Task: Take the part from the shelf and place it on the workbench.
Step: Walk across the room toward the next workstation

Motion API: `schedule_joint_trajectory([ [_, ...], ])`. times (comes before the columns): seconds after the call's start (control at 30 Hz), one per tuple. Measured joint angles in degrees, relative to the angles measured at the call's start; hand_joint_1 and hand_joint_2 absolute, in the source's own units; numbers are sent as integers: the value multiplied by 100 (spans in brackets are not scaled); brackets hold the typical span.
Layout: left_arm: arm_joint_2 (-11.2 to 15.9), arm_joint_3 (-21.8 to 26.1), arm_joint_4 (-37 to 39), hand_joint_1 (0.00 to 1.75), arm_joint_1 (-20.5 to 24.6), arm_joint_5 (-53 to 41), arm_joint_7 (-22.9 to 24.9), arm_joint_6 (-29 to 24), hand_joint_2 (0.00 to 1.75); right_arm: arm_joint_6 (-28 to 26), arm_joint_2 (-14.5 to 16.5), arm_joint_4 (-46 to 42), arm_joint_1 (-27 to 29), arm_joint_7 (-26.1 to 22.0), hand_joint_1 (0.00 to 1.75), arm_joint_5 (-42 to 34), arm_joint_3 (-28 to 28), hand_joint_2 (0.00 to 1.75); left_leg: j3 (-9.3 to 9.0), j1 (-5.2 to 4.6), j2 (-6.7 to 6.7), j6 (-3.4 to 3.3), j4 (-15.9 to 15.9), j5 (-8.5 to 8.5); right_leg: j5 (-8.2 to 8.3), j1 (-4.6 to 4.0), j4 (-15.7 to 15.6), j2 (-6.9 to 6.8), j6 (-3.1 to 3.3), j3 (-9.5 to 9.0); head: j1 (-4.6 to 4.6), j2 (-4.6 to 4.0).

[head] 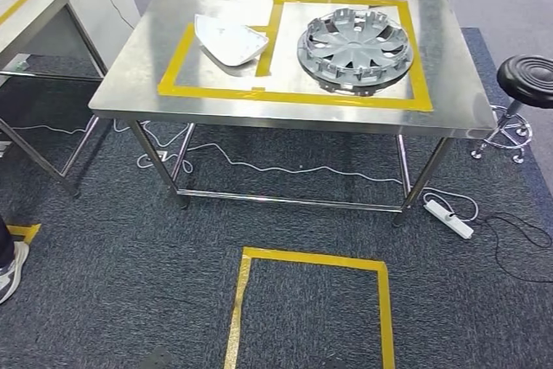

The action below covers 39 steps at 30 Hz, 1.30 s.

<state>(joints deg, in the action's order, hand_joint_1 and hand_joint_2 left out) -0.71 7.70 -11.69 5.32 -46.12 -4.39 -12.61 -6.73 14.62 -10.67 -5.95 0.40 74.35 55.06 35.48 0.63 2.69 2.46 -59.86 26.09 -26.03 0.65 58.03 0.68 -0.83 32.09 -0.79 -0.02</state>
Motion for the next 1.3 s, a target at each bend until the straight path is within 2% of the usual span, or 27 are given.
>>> schedule_joint_trajectory([
  [0.07,-9,13,0,0,15,12,-28,9,175,2,0,0,15,-3,0,4,0,0,349,-4,-163,31,-765,419,11,-15,0,-143,38,36,-31,0],
  [0.1,-11,24,0,0,16,29,-45,18,175,5,0,0,22,-3,0,9,0,0,493,-4,-181,39,-1099,556,17,-22,1,-218,44,56,-32,0],
  [0.13,-13,39,0,0,11,46,-65,25,175,7,0,0,26,-3,0,14,0,0,551,-4,-189,41,-1269,592,23,-26,1,-295,47,73,-32,0],
  [0.17,-15,59,0,0,4,60,-85,25,175,9,0,0,26,-3,0,19,0,0,489,-4,-202,36,-1214,517,28,-29,2,-369,45,83,-32,0],
  [0.2,-16,82,0,0,1,67,-101,24,175,11,0,0,24,-3,0,22,0,0,317,-5,-241,26,-952,364,32,-30,2,-440,40,85,-32,0],
  [0.23,-16,107,0,0,5,74,-114,23,175,14,1,0,19,-3,0,24,0,0,74,-9,-349,13,-570,189,34,-35,3,-507,28,79,-33,0],
  [0.3,-19,144,0,0,48,91,-129,23,175,20,2,0,11,-8,0,28,0,0,-323,-35,-599,-23,130,-10,29,-74,23,-635,-27,79,-45,1],
  [0.33,-21,153,0,0,68,100,-133,24,175,22,2,0,9,-10,0,31,0,0,-401,-48,-667,-52,298,-32,27,-92,28,-697,-60,79,-48,1],
  [0.4,-22,163,0,0,67,108,-137,24,175,29,3,0,2,-13,0,37,0,0,-380,-61,-570,-127,351,-36,33,-99,12,-826,-123,63,-45,1],
  [0.43,-24,170,0,0,47,110,-138,25,175,33,4,0,-3,-14,0,43,0,0,-372,-55,-505,-161,360,-50,9,-88,29,-790,-159,62,-41,0],
  [0.5,-26,186,0,0,36,111,-139,24,175,44,10,0,-4,-15,0,66,-1,0,-366,-33,-378,-225,375,-85,-202,-63,314,-491,-221,169,-17,0],
  [0.57,-28,196,0,0,67,107,-142,22,175,54,13,0,16,-14,0,87,-1,0,-342,-29,-236,-270,377,-108,-601,-57,1046,-166,-240,481,18,0],
  [0.6,-28,199,0,0,79,102,-143,22,175,55,13,0,26,-13,0,91,-1,0,-330,-35,-155,-284,376,-116,-755,-61,1417,-111,-235,644,26,0],
  [0.63,-30,207,0,0,80,98,-144,22,175,54,13,0,30,-11,0,96,0,0,-323,-40,-72,-290,374,-123,-809,-65,1633,-89,-227,739,30,0],
  [0.67,-32,221,0,0,74,94,-144,22,175,49,13,0,29,-9,0,101,-1,0,-321,-44,14,-289,372,-130,-743,-66,1620,-78,-215,728,33,0],
  [0.7,-36,241,0,0,67,93,-144,22,175,39,13,0,27,-5,0,110,-1,0,-323,-43,104,-283,370,-136,-575,-64,1374,-54,-199,603,33,0],
  [0.73,-41,263,0,0,64,95,-144,21,175,26,13,0,25,1,0,119,-2,0,-324,-40,192,-271,368,-142,-361,-54,970,27,-186,400,34,0],
  [0.8,-55,294,0,0,71,88,-139,13,175,2,11,0,22,10,0,132,-2,0,-302,-42,342,-229,351,-156,-120,-21,251,286,-162,48,33,0],
  [0.87,-65,304,0,0,58,65,-134,2,175,-12,10,0,13,16,0,136,-2,0,-248,-25,462,-155,346,-187,-119,-18,35,400,-131,-54,32,0],
  [0.9,-68,307,0,0,42,55,-133,-3,175,-18,10,0,9,20,0,137,-1,0,-224,-9,522,-114,354,-206,-106,-25,20,351,-104,-61,31,0],
  [0.93,-70,310,0,0,20,50,-132,-8,175,-21,10,-1,5,23,0,138,-1,0,-209,0,498,-78,354,-209,-90,-27,4,288,-67,-71,31,0],
  [1.0,-86,314,0,0,5,43,-129,-15,175,-27,11,-1,5,23,0,142,0,0,-96,-18,213,-27,143,-63,-59,-20,-47,142,7,-94,-10,0],
  [1.07,-105,316,0,0,29,42,-117,-15,175,-34,9,0,17,20,0,150,0,0,230,-28,-110,10,-513,288,-56,-30,-69,-37,52,-100,-56,0],
  [1.13,-115,322,0,0,34,46,-75,3,175,-50,2,-1,30,21,0,163,0,0,549,-13,-181,37,-1159,516,-65,-39,-68,-223,65,-95,-62,0],
  [1.17,-117,325,0,0,22,49,-51,21,175,-63,-1,-1,30,21,0,170,0,0,582,-7,-192,43,-1233,482,-69,-40,-68,-306,64,-94,-62,0],
  [1.23,-122,328,0,0,1,37,-15,67,87,-87,-5,-1,21,20,0,183,0,0,314,-3,-284,41,-749,156,-81,-39,-68,-454,45,-106,-64,0],
  [1.3,-145,336,0,0,21,39,6,148,0,-103,-17,-2,12,9,0,192,0,0,-94,-29,-569,9,1,-111,-112,-68,-57,-586,-7,-123,-68,0],
])
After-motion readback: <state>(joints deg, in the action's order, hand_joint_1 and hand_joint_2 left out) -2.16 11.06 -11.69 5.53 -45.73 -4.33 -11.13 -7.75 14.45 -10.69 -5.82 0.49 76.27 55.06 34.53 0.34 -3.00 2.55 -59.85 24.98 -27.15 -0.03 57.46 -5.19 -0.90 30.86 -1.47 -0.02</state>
